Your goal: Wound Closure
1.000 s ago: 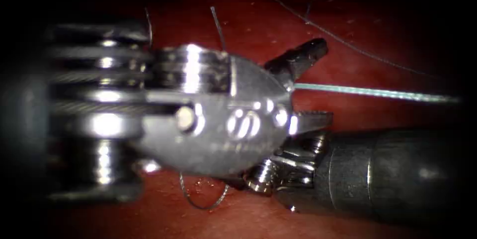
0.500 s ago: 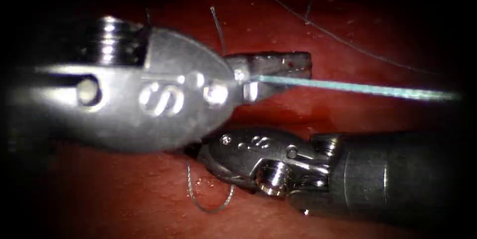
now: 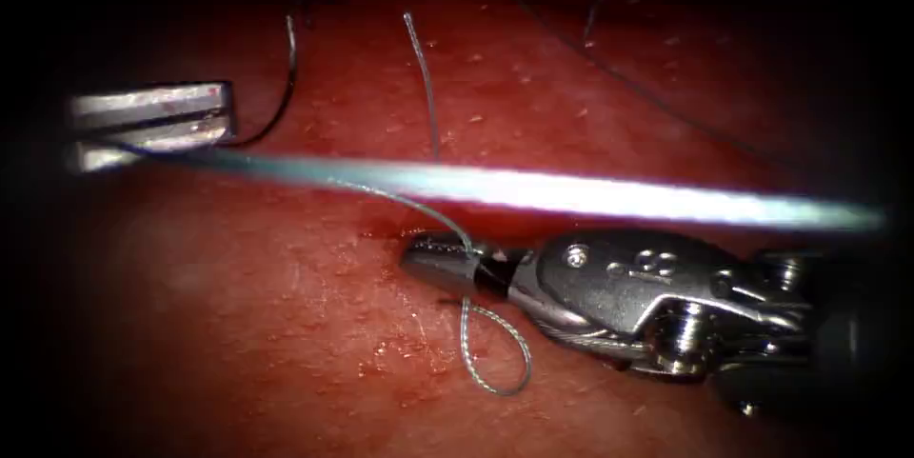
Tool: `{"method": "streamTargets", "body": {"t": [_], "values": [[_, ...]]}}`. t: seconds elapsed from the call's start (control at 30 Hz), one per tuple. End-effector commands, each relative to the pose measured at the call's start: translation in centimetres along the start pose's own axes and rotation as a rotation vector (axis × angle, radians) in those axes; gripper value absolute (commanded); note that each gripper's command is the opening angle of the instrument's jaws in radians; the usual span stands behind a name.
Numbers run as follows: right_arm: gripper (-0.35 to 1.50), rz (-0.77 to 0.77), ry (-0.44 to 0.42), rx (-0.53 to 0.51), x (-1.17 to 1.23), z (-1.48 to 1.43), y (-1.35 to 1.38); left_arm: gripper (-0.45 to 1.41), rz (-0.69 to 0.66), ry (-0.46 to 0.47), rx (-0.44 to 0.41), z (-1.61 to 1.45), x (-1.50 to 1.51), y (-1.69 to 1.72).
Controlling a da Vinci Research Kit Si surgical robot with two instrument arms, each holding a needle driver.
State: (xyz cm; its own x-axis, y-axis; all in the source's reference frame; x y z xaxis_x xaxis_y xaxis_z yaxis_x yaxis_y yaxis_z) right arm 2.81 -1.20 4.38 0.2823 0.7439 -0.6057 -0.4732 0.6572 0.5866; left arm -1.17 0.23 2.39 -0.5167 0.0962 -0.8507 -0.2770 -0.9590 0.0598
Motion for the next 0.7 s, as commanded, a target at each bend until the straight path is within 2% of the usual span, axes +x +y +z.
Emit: {"method": "streamTargets", "body": {"t": [0.03,0.13,0.2,0.33,0.47,0.63,0.67,0.7], "values": [[-0.35,0.002,-0.001,0.002,-0.05,0.03,0.0,-0.45,0.004,0.017,-0.003,0.04,-0.01,0.0],[-0.35,0.003,0.008,0.011,-0.05,-0.05,0.0,-0.45,0.011,0.066,-0.017,-0.03,-0.05,0.03],[-0.35,0.005,0.045,0.036,-0.02,-0.2,0.02,-0.45,0.031,0.134,-0.048,-0.06,-0.13,0.13],[-0.35,0.016,0.094,0.07,0.08,-0.44,0.07,-0.45,0.084,0.18,-0.073,-0.01,-0.3,0.32],[-0.35,0.02,0.104,0.092,0.11,-0.54,0.09,-0.45,0.146,0.165,-0.084,0.06,-0.45,0.42],[-0.35,0.02,0.121,0.136,0.12,-0.59,0.07,-0.45,0.247,0.083,-0.088,0.17,-0.66,0.51],[-0.25,0.019,0.128,0.156,0.12,-0.58,0.07,-0.45,0.249,0.076,-0.082,0.18,-0.69,0.51],[0.07,0.018,0.135,0.171,0.12,-0.58,0.06,-0.45,0.251,0.071,-0.077,0.19,-0.72,0.5]]}}
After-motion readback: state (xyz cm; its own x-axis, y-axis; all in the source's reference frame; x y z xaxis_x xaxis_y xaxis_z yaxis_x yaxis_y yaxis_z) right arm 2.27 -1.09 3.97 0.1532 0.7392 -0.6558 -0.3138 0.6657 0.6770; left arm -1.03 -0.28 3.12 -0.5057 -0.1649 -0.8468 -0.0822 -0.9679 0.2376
